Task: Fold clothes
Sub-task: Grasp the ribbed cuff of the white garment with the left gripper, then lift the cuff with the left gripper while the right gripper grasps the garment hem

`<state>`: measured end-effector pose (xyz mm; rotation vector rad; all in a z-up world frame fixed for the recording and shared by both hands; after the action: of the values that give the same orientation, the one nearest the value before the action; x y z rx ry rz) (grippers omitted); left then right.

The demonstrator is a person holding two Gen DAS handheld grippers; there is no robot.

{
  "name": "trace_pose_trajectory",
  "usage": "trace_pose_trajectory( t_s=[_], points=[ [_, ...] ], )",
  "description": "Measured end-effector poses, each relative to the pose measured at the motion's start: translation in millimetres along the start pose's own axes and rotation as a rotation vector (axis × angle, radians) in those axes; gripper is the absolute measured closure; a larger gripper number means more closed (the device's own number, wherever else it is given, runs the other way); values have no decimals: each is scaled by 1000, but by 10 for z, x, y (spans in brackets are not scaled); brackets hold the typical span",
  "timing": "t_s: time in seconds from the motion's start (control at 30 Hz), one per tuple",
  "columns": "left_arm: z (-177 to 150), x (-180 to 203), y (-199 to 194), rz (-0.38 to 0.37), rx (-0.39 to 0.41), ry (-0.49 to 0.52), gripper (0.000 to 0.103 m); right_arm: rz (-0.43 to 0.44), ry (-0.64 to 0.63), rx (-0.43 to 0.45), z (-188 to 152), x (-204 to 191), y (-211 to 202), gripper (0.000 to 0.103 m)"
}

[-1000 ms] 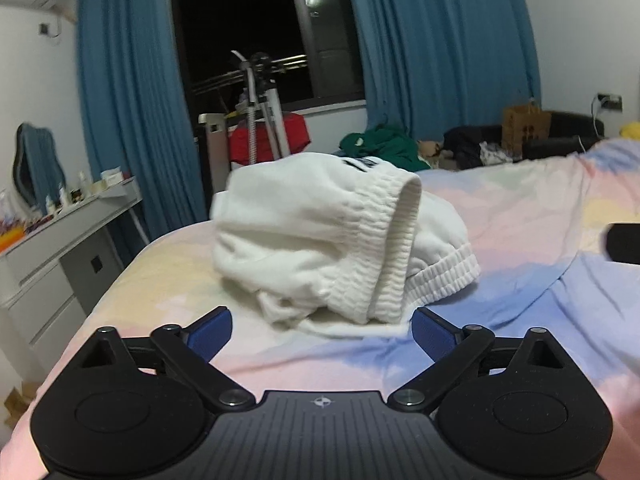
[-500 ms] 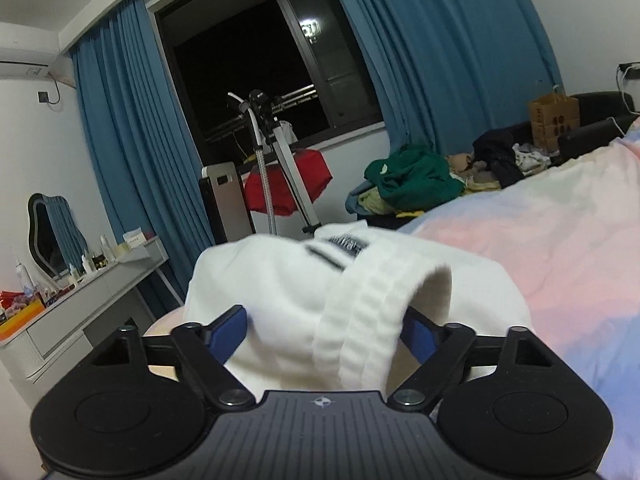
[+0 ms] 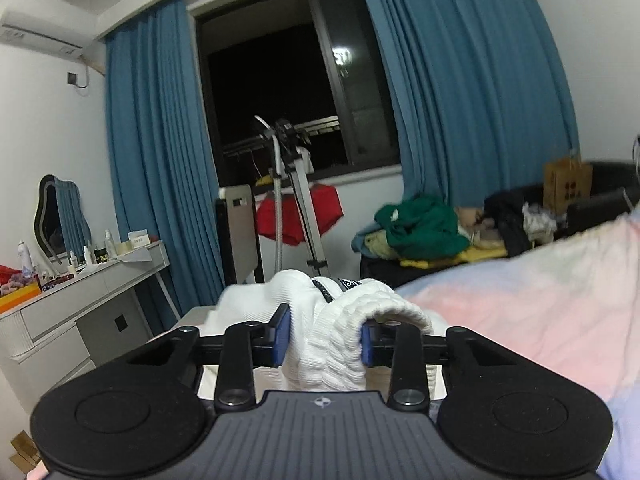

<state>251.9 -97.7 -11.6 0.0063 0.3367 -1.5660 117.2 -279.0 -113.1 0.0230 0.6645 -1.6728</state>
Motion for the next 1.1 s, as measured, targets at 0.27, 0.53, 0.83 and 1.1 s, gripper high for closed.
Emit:
trace_pose_trajectory(
  t_s=[0.27, 0.53, 0.83, 1.1],
  points=[
    [355, -735, -889, -103, 102, -79, 73, 11, -91, 67, 44, -138, -130, 15],
    [349, -1769, -1498, -100, 138, -281, 72, 67, -174, 122, 62, -316, -396, 15],
    [-646, -2588, -1164, 56, -112, -467, 72, 174, -317, -23, -223, -702, -268, 15],
    [-842, -2891, -1053, 91, -180, -447, 71, 203, -367, -92, -438, -905, -92, 15]
  ],
)
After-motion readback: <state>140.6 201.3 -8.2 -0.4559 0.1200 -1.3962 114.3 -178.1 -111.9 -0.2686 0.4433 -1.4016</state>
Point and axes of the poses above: each gripper's, at about its wrist camera, not at the fingertips, and y roughly the way its jaws point, x to its right, z to its top, the point moved 6 cm from there along y, roughly the way its jaws point, and after that the axes turned 5 degrees about -z, right-handed, at the moved point
